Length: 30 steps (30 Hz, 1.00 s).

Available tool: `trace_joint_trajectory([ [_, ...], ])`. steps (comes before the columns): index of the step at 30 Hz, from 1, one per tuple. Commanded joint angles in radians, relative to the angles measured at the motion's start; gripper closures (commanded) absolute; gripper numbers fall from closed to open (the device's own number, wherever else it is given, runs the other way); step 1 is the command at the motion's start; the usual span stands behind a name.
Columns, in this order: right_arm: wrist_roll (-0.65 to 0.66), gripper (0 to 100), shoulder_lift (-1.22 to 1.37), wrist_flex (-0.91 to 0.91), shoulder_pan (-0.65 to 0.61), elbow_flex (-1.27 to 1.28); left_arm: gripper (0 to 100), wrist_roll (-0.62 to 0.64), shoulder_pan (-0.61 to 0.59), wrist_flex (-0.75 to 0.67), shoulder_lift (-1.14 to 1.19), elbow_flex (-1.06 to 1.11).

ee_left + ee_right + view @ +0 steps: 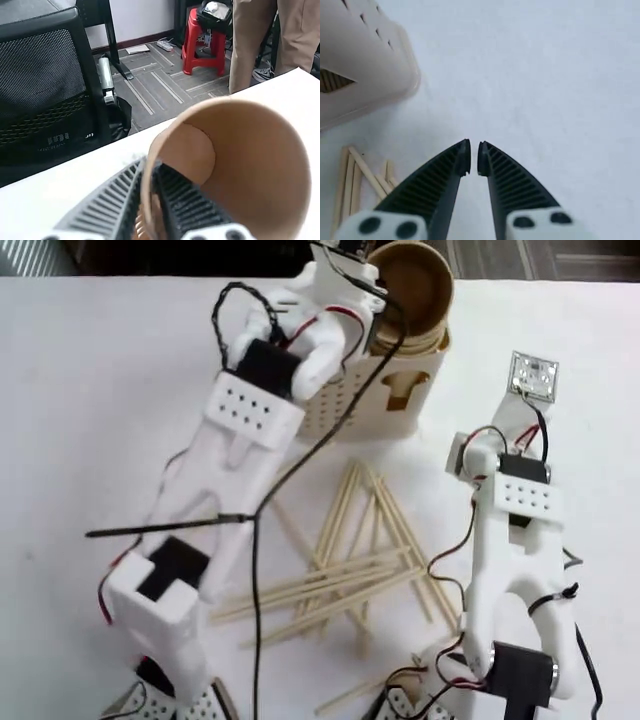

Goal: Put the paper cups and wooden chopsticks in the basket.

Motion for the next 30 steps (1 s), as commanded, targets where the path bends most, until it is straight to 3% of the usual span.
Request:
trace_joint_trajectory([
  [1,0.000,95.7,-0.019,-0.018,-0.013,-0.008,84,0.011,0.027,-0.008,-0.010,-0.071],
  [14,0.000,95.7,-0.018,-0.018,-0.015,-0.006,80,0.011,0.012,0.077,-0.030,-0.199],
  [21,0.000,95.7,-0.018,-0.018,-0.015,-0.006,81,0.003,-0.030,0.333,-0.153,-0.296],
  [24,-0.003,95.7,-0.027,-0.019,-0.016,-0.014,90,-0.006,-0.079,0.456,-0.220,-0.328],
  [26,-0.008,95.7,-0.028,-0.039,-0.016,-0.031,97,-0.091,-0.085,0.528,-0.272,-0.351],
  [30,-0.011,95.9,-0.050,-0.056,-0.018,-0.101,98,-0.195,-0.079,0.646,-0.381,-0.370],
])
